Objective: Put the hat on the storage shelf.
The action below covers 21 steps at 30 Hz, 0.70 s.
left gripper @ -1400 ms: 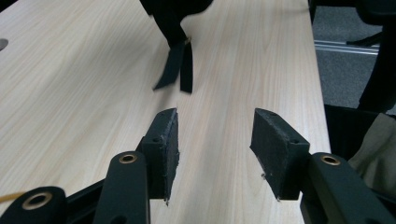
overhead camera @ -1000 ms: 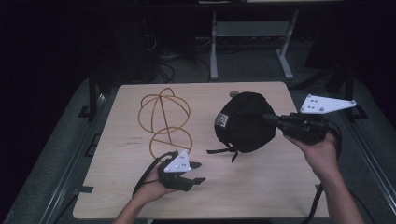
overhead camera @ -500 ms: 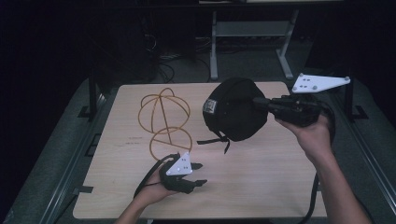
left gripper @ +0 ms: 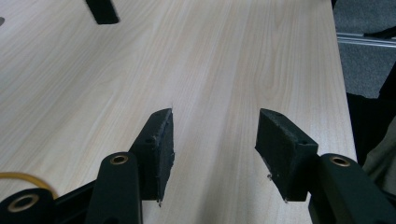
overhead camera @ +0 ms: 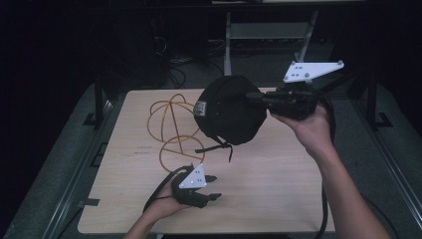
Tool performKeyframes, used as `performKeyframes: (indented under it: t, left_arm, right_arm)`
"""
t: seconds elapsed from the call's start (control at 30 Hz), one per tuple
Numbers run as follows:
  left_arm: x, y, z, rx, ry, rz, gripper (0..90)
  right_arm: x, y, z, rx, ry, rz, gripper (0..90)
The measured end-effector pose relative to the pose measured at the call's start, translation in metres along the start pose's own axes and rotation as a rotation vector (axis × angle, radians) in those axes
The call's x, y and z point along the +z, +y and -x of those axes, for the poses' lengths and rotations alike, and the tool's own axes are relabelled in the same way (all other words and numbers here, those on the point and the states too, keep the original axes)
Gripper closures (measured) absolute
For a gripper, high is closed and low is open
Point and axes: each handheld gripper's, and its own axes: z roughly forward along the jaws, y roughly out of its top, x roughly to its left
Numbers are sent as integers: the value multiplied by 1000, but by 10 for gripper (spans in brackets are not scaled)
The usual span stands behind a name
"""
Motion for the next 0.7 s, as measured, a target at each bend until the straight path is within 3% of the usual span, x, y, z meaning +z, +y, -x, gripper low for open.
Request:
performKeyframes:
  t: [0.57,0.7]
  left_arm:
    - [4,1,4,30,-8,-9,461]
    - [4,1,4,26,-11,-5,461]
  right_arm:
    - [61,55,-13,-66,75,-47,893]
    - [87,74,-18,-94,94,-78,893]
